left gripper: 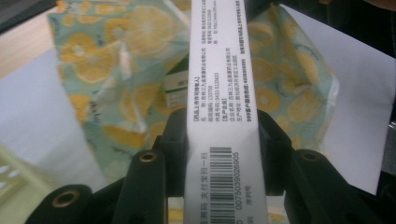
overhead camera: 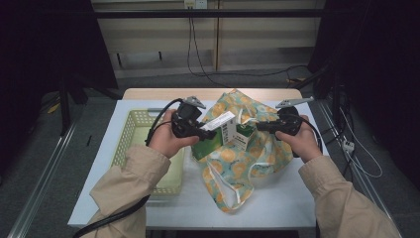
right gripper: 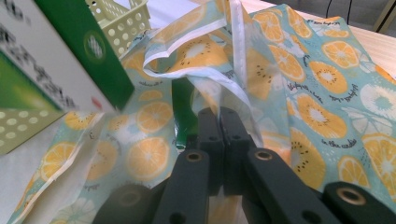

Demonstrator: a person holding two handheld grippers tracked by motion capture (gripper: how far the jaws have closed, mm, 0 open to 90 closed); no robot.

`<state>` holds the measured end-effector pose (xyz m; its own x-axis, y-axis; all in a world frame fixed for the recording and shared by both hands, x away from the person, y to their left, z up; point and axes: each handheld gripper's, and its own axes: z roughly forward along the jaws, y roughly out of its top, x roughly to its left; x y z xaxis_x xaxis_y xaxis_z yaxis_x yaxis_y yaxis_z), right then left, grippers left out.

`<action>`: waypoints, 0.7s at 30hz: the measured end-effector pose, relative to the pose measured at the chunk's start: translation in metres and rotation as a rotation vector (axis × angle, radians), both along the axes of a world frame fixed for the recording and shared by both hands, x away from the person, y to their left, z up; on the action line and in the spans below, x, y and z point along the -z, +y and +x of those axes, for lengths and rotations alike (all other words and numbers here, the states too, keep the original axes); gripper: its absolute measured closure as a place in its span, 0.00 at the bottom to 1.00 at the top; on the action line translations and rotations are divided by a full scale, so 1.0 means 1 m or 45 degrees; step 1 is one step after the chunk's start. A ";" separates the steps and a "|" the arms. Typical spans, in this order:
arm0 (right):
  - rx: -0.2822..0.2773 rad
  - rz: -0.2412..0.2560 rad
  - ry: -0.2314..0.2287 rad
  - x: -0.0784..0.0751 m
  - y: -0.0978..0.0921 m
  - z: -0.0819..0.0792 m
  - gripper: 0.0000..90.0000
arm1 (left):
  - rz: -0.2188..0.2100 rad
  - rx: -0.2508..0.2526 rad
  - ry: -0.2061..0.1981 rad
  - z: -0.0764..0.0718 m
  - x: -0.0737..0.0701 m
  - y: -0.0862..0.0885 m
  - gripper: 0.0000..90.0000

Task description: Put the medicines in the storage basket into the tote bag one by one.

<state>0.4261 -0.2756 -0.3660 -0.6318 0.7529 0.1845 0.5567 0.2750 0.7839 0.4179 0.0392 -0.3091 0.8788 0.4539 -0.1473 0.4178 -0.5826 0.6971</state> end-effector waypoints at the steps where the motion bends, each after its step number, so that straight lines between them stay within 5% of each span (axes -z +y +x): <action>1: 0.000 0.003 0.002 0.000 0.000 0.000 1.00 | 0.006 0.011 0.010 -0.002 0.003 -0.005 0.70; 5: 0.000 0.001 -0.001 -0.002 -0.001 0.000 1.00 | 0.083 0.058 0.013 -0.005 0.017 -0.025 0.70; 10: -0.004 0.009 -0.008 -0.004 0.000 0.000 1.00 | 0.112 0.095 0.033 -0.007 0.035 -0.044 0.70; 12: -0.005 0.010 -0.006 -0.004 0.000 0.000 1.00 | 0.086 0.102 0.065 -0.007 0.042 -0.051 0.70; 21: 0.000 0.010 -0.010 -0.007 -0.001 0.000 1.00 | 0.076 0.090 0.057 -0.001 0.060 -0.074 0.70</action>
<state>0.4263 -0.2767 -0.3589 -0.6332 0.7514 0.1856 0.5507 0.2688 0.7903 0.4168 -0.0351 -0.3689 0.9019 0.4005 -0.1619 0.4046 -0.6515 0.6417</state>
